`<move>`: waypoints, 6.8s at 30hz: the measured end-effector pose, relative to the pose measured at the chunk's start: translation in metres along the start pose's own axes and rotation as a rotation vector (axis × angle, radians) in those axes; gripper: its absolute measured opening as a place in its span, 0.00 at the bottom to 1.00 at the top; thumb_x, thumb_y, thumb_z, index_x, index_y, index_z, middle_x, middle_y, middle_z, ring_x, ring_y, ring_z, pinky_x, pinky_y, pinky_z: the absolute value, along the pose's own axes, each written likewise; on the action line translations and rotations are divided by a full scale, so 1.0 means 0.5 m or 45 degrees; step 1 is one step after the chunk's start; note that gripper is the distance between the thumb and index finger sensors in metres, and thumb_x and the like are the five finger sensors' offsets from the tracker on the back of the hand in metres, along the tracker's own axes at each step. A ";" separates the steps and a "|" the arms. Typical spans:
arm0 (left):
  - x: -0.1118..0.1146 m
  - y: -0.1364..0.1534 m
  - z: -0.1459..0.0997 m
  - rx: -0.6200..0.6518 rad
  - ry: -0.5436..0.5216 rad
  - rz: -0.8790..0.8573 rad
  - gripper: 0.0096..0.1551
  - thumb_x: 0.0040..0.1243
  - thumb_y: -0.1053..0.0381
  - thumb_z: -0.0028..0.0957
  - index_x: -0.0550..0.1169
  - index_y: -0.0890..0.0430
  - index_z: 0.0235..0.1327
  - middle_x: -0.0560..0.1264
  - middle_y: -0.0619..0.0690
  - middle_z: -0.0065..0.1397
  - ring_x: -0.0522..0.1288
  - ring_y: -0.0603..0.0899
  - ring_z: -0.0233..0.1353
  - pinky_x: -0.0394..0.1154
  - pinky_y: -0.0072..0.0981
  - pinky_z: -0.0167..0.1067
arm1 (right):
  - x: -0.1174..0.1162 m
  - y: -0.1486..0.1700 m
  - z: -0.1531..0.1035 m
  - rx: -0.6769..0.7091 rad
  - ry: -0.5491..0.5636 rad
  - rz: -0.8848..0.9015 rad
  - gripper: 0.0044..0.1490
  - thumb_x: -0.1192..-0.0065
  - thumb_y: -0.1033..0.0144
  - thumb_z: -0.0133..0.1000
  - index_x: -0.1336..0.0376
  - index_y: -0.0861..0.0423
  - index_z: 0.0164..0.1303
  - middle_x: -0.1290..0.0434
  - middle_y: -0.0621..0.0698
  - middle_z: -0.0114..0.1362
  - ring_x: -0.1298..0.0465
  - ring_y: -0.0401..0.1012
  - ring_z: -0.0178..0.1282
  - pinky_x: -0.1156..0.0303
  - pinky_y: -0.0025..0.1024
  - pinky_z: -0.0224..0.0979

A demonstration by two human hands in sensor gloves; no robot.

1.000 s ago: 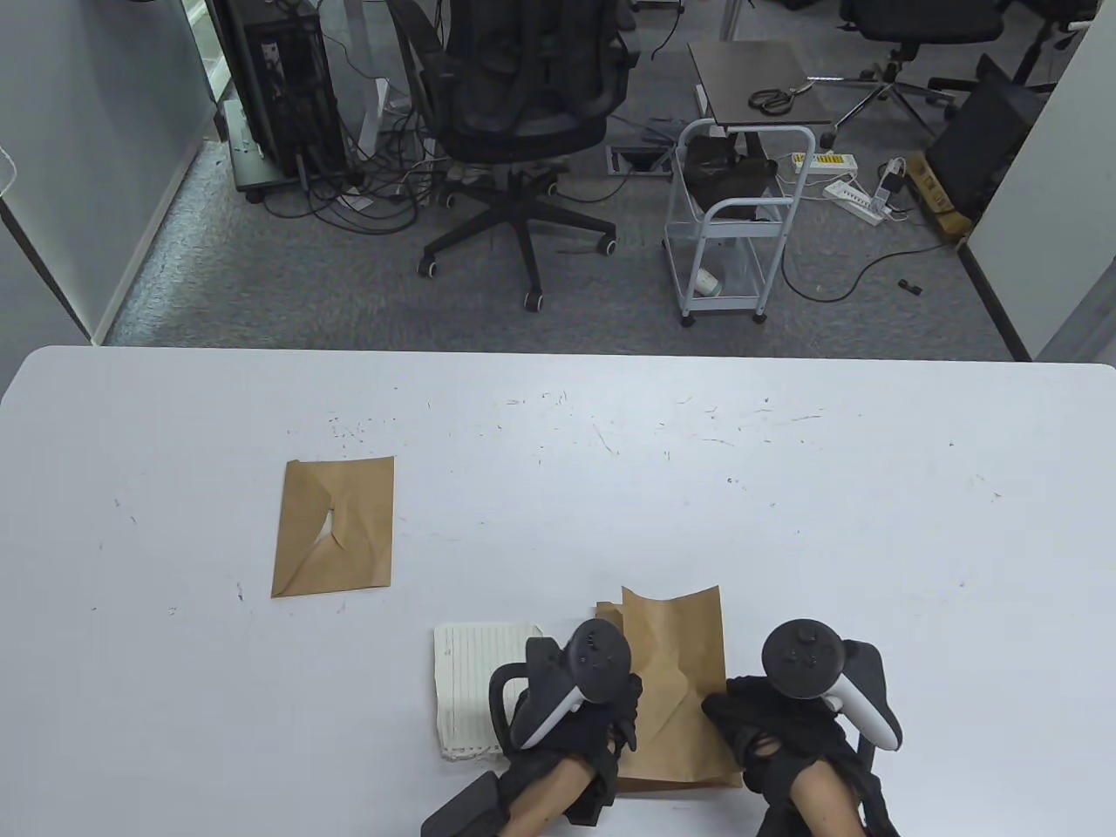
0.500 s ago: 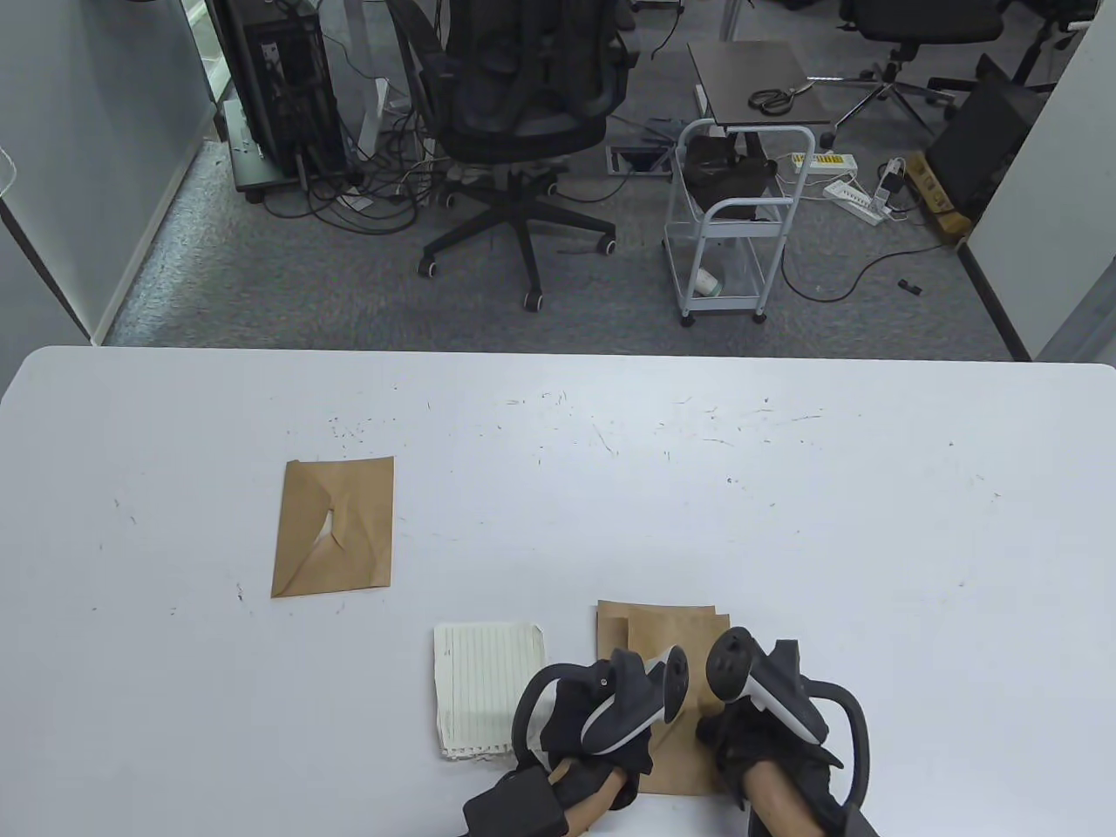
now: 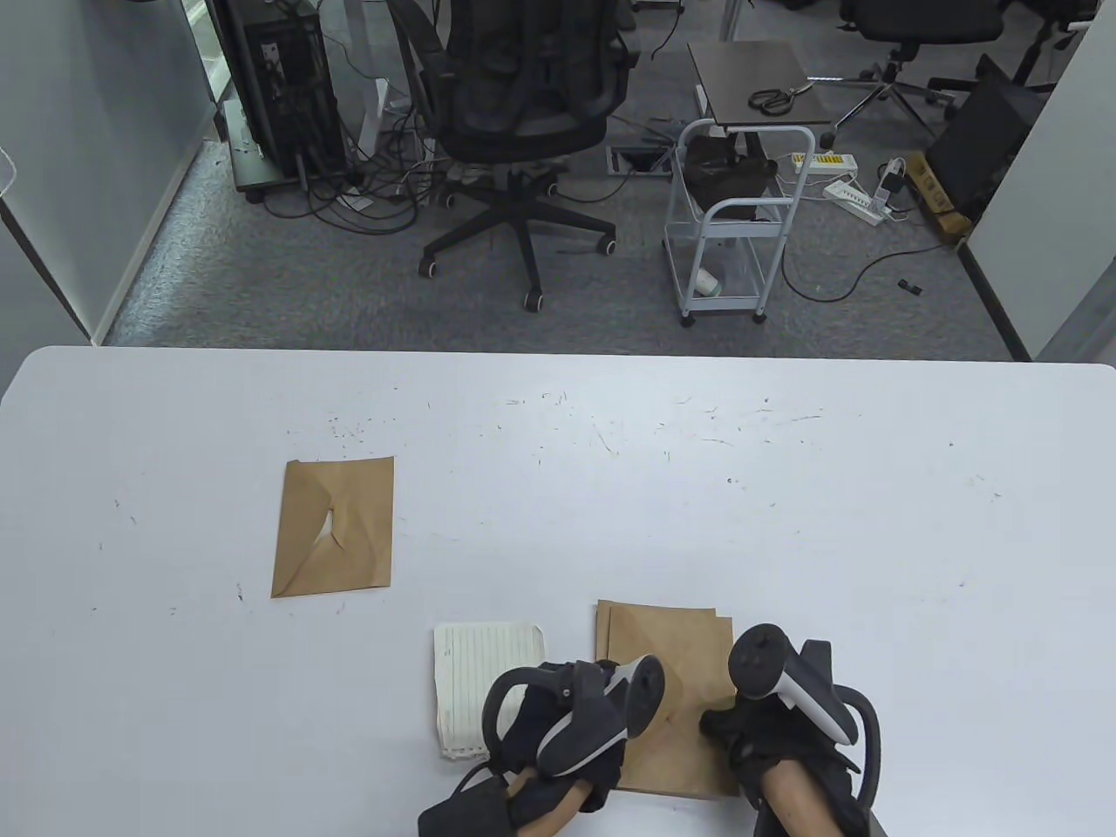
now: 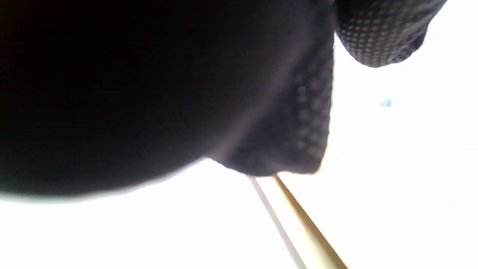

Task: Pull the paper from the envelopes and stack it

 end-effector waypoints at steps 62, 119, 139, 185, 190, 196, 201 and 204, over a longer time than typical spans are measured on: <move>0.052 0.567 0.121 -0.369 -0.137 -0.378 0.38 0.57 0.46 0.42 0.77 0.65 0.63 0.79 0.65 0.68 0.82 0.69 0.64 0.76 0.63 0.60 | 0.051 0.014 -0.024 0.183 0.125 0.233 0.35 0.42 0.49 0.52 0.29 0.70 0.44 0.16 0.59 0.31 0.17 0.38 0.17 0.19 0.42 0.33; -0.077 0.073 -0.114 0.204 -0.302 -0.762 0.56 0.52 0.35 0.44 0.45 0.56 0.79 0.56 0.62 0.83 0.70 0.68 0.77 0.69 0.66 0.66 | 0.054 -0.175 -0.171 1.515 0.272 1.083 0.37 0.51 0.64 0.57 0.49 0.74 0.69 0.33 0.78 0.65 0.23 0.64 0.56 0.34 0.67 0.61; -0.066 0.118 -0.086 0.356 -0.218 -1.326 0.53 0.61 0.39 0.43 0.56 0.58 0.78 0.76 0.59 0.67 0.82 0.60 0.61 0.64 0.65 0.70 | 0.070 -0.164 -0.159 1.652 0.040 1.172 0.30 0.47 0.65 0.56 0.38 0.68 0.64 0.36 0.70 0.74 0.30 0.62 0.66 0.37 0.66 0.64; 0.176 0.426 -0.034 -0.477 0.382 -1.005 0.24 0.67 0.53 0.38 0.86 0.68 0.40 0.91 0.57 0.31 0.89 0.53 0.23 0.80 0.50 0.51 | 0.145 0.031 -0.074 0.956 0.545 1.240 0.24 0.33 0.68 0.50 0.30 0.70 0.50 0.18 0.67 0.41 0.17 0.40 0.23 0.19 0.38 0.29; 0.176 0.421 -0.036 -0.506 0.342 -0.961 0.25 0.67 0.53 0.38 0.86 0.68 0.40 0.91 0.57 0.31 0.89 0.54 0.22 0.79 0.51 0.51 | 0.143 0.027 -0.073 0.980 0.521 1.231 0.24 0.33 0.68 0.51 0.30 0.70 0.50 0.18 0.67 0.42 0.16 0.40 0.24 0.19 0.38 0.29; 0.184 0.406 -0.044 -0.538 0.365 -0.938 0.25 0.67 0.53 0.38 0.86 0.69 0.39 0.91 0.58 0.29 0.88 0.54 0.20 0.78 0.52 0.53 | 0.140 0.023 -0.073 0.995 0.509 1.217 0.24 0.33 0.68 0.51 0.30 0.70 0.50 0.18 0.67 0.42 0.16 0.40 0.24 0.19 0.38 0.29; 0.179 0.406 -0.043 -0.525 0.358 -0.831 0.31 0.69 0.45 0.37 0.86 0.71 0.39 0.91 0.59 0.28 0.88 0.55 0.20 0.78 0.52 0.52 | 0.140 0.023 -0.072 0.998 0.505 1.225 0.24 0.33 0.68 0.51 0.30 0.70 0.50 0.18 0.67 0.42 0.16 0.40 0.24 0.19 0.38 0.29; 0.163 0.405 -0.042 -0.508 0.323 -0.740 0.35 0.69 0.43 0.36 0.85 0.71 0.40 0.91 0.59 0.29 0.88 0.55 0.20 0.78 0.52 0.51 | 0.138 0.022 -0.070 0.994 0.497 1.222 0.24 0.33 0.68 0.51 0.30 0.70 0.50 0.18 0.67 0.42 0.16 0.40 0.24 0.19 0.38 0.29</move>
Point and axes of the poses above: the tracker on the back of each hand, its own y axis roughly to the little-finger side, its own z axis roughly from the wrist to the fingertips, x = y × z, the point moved 5 cm from there along z, roughly from the wrist to the fingertips
